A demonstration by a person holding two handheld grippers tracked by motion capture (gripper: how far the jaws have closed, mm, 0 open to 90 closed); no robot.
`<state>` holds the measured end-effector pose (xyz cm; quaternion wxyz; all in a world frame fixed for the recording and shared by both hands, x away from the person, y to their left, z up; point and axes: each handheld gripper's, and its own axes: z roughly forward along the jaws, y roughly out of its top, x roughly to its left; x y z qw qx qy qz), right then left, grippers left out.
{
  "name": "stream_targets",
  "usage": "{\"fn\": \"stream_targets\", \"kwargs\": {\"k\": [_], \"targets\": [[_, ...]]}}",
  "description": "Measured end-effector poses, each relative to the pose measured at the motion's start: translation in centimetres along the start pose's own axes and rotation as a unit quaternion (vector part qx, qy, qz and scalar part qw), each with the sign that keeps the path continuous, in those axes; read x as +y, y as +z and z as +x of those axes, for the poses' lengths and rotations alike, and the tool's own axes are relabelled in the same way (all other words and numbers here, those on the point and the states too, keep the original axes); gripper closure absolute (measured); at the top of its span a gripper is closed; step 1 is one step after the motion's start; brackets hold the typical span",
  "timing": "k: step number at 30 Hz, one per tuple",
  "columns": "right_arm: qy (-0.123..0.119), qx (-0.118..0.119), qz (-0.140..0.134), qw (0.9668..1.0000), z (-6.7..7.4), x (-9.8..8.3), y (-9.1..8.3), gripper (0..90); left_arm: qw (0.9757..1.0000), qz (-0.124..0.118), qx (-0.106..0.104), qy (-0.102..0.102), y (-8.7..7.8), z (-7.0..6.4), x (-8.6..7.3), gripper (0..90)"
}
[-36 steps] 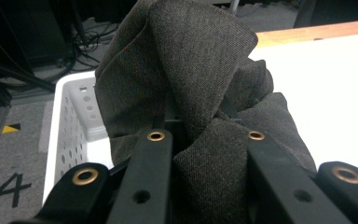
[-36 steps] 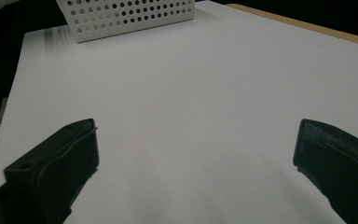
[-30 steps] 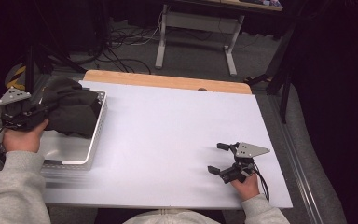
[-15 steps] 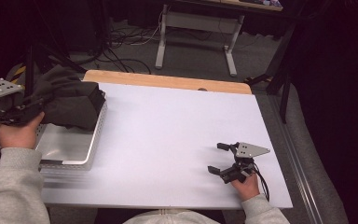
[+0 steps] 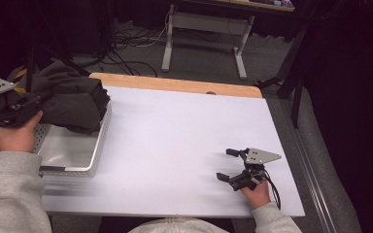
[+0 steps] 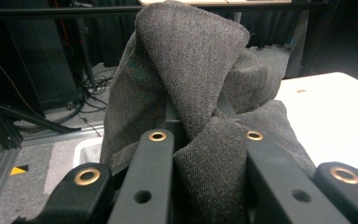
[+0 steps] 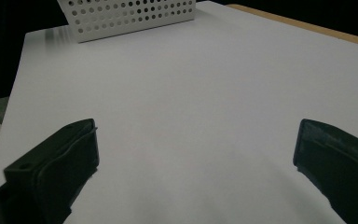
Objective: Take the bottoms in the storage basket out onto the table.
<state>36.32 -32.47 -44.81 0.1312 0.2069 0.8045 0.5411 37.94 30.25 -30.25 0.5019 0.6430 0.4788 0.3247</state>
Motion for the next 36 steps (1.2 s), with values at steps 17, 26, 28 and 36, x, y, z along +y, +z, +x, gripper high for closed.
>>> {"fn": "stream_targets", "kwargs": {"k": [17, 26, 28, 36], "targets": [[0.000, 0.001, 0.000, 1.0000, 0.0, 0.0, 0.0, 0.8, 0.9993, -0.033, -0.013, 0.015, -1.2, -1.3, 2.7, 82.5], [0.000, 0.001, -0.001, 1.0000, 0.0, 0.0, 0.0, 0.8, 0.9982, -0.048, -0.030, 0.021, -1.5, -2.2, 3.8, 82.5], [0.000, 0.001, -0.001, 1.0000, 0.0, 0.0, 0.0, 0.8, 0.9980, -0.051, -0.034, 0.018, -1.6, -2.5, 4.0, 82.5], [0.000, 0.000, 0.000, 1.0000, 0.0, 0.0, 0.0, 0.8, 0.9967, -0.059, -0.054, 0.018, -1.3, -3.4, 4.7, 82.5]]}}
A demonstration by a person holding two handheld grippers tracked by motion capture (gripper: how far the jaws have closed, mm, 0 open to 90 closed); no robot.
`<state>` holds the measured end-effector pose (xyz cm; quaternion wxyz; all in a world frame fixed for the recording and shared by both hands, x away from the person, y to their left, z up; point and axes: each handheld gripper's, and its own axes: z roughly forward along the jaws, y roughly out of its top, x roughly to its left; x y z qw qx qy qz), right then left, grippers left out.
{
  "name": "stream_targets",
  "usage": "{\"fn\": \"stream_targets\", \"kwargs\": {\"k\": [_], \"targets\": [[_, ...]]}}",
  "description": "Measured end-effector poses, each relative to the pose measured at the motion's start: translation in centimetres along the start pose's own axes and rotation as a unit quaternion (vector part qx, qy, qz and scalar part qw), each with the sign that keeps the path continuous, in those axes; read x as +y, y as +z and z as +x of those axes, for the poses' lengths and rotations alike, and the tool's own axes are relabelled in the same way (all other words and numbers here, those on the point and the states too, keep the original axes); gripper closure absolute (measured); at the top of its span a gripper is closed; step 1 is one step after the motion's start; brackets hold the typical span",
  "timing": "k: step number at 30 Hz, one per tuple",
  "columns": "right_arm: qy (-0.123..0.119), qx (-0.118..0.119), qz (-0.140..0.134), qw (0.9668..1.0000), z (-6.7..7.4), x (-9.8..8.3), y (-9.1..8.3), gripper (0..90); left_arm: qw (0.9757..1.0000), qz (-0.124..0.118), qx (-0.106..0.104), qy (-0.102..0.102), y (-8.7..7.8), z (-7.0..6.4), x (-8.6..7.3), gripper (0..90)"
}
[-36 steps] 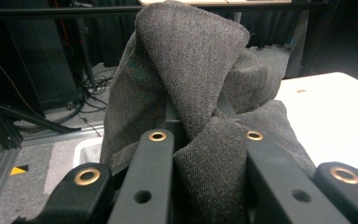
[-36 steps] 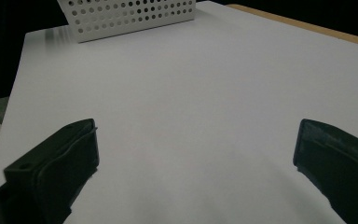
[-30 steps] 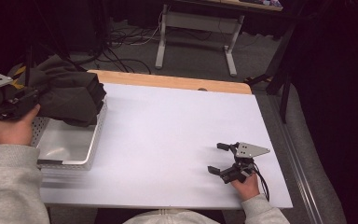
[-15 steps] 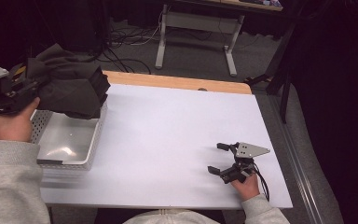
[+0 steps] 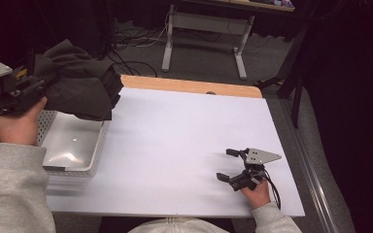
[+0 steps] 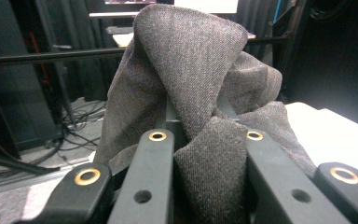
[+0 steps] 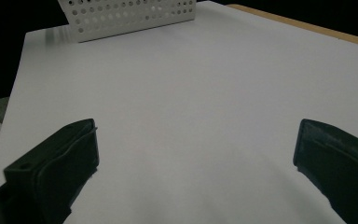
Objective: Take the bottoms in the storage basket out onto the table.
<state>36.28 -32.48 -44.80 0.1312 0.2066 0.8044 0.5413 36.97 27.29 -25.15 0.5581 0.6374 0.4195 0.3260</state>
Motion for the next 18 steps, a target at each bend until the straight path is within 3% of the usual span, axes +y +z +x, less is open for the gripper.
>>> {"fn": "stream_targets", "kwargs": {"k": [18], "targets": [[-0.002, 0.001, 0.001, 1.0000, 0.0, 0.0, 0.0, 0.8, 0.9984, -0.015, -0.054, 0.009, 2.6, -3.2, 1.6, 82.7]]}}
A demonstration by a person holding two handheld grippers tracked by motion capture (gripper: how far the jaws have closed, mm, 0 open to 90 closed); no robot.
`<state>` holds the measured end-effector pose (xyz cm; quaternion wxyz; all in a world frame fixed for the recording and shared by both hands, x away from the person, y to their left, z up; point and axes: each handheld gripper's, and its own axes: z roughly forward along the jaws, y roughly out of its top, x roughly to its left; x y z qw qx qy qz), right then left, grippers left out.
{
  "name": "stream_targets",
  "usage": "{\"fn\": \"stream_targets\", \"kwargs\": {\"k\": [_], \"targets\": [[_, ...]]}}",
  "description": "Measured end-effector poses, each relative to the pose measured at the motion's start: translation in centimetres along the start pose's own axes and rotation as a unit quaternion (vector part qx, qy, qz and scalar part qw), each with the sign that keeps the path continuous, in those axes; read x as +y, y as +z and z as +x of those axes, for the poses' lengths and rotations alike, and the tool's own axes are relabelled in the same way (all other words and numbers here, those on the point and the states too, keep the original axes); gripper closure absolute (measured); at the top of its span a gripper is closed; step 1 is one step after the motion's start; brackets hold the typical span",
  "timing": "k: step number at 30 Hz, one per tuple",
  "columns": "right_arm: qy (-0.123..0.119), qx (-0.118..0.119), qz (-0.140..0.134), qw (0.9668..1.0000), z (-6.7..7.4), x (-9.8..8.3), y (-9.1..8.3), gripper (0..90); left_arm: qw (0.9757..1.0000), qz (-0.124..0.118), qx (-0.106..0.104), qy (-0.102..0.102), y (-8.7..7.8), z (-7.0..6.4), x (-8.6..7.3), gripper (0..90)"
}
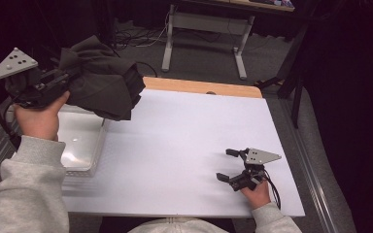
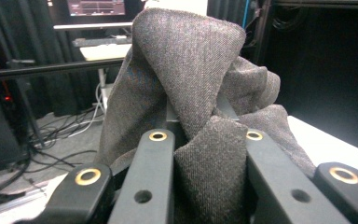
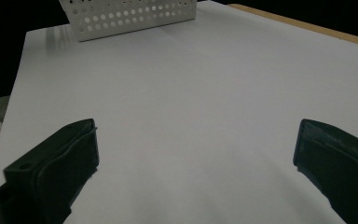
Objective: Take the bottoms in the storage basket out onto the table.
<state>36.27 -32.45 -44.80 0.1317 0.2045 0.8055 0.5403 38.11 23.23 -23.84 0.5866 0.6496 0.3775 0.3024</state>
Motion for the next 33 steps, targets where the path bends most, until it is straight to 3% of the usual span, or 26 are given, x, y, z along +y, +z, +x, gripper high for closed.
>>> {"fn": "stream_targets", "kwargs": {"k": [14, 33], "targets": [[-0.001, 0.000, 0.000, 1.0000, 0.0, 0.0, 0.0, 0.8, 0.9988, 0.003, -0.049, 0.008, 3.1, -2.6, 0.4, 82.7], [-0.001, 0.002, -0.001, 1.0000, 0.0, 0.0, 0.0, 0.8, 0.9933, 0.021, -0.113, 0.006, 7.7, -6.5, -0.2, 82.6]]}}
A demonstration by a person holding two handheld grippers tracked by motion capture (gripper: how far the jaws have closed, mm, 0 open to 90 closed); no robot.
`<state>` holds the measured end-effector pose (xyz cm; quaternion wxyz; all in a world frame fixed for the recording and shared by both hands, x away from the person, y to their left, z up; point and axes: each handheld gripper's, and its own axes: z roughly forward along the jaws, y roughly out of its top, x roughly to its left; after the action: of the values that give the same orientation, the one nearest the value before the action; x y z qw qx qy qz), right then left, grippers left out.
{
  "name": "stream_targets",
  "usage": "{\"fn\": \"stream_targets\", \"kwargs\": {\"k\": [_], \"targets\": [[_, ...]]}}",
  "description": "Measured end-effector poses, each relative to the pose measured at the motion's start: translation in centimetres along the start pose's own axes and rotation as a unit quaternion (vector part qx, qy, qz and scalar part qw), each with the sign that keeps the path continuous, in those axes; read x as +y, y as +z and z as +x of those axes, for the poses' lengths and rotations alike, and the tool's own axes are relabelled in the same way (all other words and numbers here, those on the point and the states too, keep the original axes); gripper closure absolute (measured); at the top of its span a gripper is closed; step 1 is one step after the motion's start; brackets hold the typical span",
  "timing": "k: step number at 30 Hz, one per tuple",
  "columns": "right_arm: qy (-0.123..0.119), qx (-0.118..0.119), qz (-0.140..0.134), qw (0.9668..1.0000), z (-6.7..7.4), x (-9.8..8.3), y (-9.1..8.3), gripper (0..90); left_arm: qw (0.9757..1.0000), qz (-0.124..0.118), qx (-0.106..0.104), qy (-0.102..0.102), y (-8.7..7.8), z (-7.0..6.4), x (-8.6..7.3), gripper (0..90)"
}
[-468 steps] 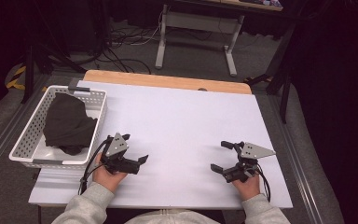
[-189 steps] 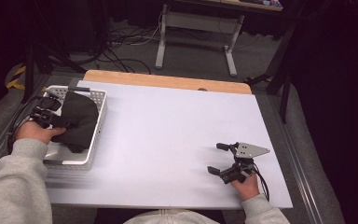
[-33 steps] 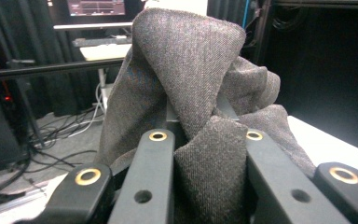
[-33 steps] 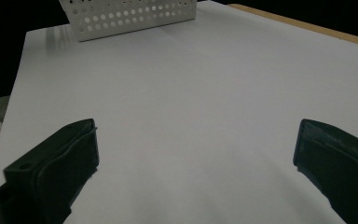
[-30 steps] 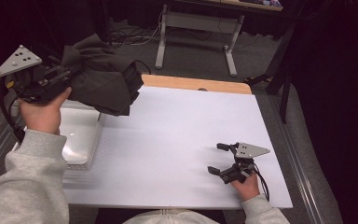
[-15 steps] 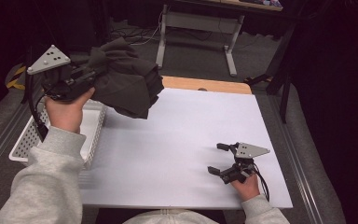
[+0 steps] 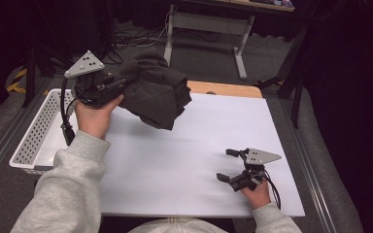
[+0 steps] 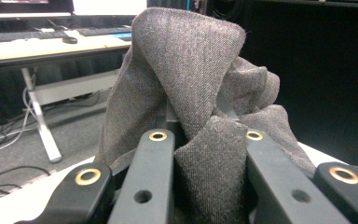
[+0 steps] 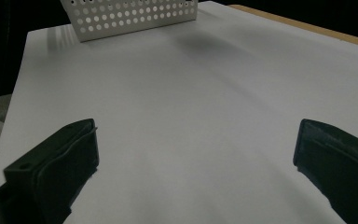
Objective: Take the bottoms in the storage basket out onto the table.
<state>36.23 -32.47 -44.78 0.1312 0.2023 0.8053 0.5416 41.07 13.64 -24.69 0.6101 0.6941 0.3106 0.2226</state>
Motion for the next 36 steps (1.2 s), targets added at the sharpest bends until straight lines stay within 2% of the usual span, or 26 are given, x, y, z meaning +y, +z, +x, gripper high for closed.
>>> {"fn": "stream_targets", "kwargs": {"k": [8, 18, 30, 36], "targets": [[0.000, 0.000, 0.000, 1.0000, 0.0, 0.0, 0.0, 0.8, 0.9997, 0.013, -0.020, 0.001, 2.1, -0.8, -0.4, 82.6], [0.000, 0.000, -0.002, 1.0000, 0.0, 0.0, -0.1, 0.7, 0.9985, 0.026, -0.048, -0.008, 4.9, -2.1, -1.6, 82.6], [0.000, 0.001, -0.003, 1.0000, 0.0, 0.0, -0.1, 0.7, 0.9953, 0.064, -0.070, -0.018, 8.9, -3.3, -3.8, 82.5], [0.000, 0.001, -0.003, 1.0000, 0.0, 0.0, -0.2, 0.7, 0.9927, 0.088, -0.079, -0.025, 10.5, -3.5, -4.9, 82.4]]}}
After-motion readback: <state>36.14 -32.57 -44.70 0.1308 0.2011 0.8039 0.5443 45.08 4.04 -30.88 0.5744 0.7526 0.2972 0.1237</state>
